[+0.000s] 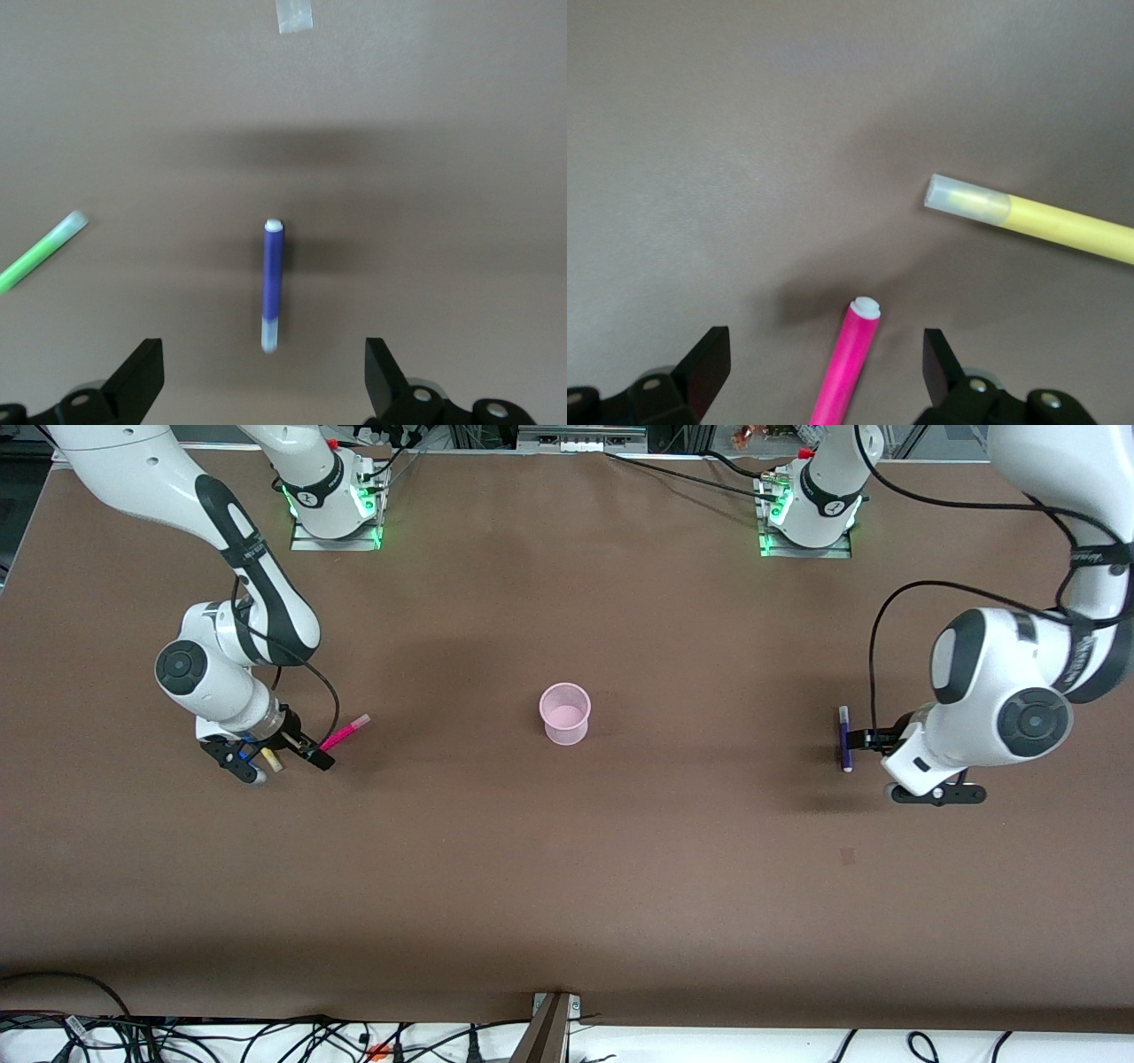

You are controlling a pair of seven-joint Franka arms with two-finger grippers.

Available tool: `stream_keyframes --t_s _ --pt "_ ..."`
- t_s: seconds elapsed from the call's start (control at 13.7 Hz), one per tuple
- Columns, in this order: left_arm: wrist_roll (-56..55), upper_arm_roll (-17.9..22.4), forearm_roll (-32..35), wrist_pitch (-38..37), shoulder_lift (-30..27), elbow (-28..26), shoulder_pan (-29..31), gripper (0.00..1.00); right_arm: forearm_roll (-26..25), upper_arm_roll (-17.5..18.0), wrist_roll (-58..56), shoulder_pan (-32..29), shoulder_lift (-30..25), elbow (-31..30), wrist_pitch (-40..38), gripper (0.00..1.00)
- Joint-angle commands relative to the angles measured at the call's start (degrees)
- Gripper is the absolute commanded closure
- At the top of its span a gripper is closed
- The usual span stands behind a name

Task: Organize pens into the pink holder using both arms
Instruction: 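Grasp the pink marker with the right gripper while the left gripper grasps the purple marker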

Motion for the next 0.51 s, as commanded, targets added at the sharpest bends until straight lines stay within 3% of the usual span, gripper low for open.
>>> stream_keyframes --t_s 0.0,0.22,0.44 --pt "0.9 0.0 2.5 9.1 -1.6 -8.2 -0.1 0.0 -0.1 0.0 1.3 0.1 0.1 -0.7 1.1 0.17" --pt "0.9 0.1 2.5 16.5 -0.9 -13.3 0.0 0.0 0.0 0.0 1.7 0.1 1.0 -0.7 2.4 0.18" --pt "0.9 0.1 2.6 21.3 1.7 -14.0 0.6 0.0 -0.1 0.0 1.7 0.1 1.3 -0.7 2.4 0.4"
